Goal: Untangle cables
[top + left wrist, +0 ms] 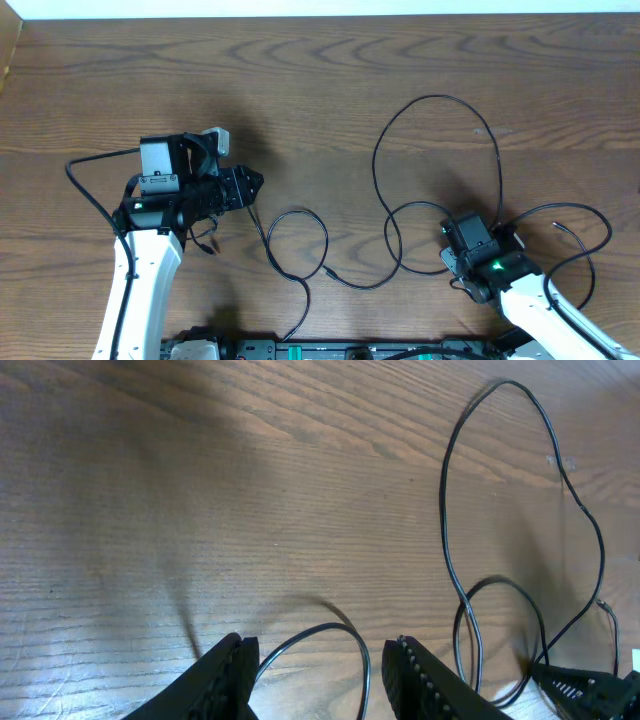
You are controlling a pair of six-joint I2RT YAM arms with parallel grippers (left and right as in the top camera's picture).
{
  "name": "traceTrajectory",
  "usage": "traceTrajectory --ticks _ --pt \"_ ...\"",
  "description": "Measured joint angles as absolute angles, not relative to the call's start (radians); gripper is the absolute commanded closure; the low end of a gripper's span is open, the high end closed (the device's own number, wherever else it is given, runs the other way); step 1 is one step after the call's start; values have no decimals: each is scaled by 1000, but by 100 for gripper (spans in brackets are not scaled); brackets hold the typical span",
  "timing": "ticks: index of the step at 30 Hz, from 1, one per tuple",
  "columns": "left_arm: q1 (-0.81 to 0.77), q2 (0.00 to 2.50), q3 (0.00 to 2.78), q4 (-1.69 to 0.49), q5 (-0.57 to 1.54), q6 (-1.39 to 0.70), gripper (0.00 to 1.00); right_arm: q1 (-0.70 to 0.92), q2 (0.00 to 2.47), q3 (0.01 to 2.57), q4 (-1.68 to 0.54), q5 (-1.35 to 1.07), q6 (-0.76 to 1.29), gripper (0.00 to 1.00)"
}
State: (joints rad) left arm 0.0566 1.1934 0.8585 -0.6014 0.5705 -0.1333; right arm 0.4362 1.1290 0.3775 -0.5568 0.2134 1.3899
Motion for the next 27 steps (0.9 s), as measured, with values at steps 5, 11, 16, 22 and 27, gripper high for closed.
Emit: traceTrajectory --ticks 5,11,16,22,27 --pt "57 1193 859 -601 570 -133 54 436 1140 375 -502 228 1366 99" --pt "57 1193 859 -601 570 -133 54 436 1105 411 -504 233 1289 99" --pt "57 1193 859 -601 570 -133 54 435 1031 555 -519 284 1189 99" --pt "57 1193 859 -601 570 -133 54 373 960 711 -568 382 1068 99" --pt "57 1193 859 -601 570 -133 54 313 931 765 -594 407 980 75"
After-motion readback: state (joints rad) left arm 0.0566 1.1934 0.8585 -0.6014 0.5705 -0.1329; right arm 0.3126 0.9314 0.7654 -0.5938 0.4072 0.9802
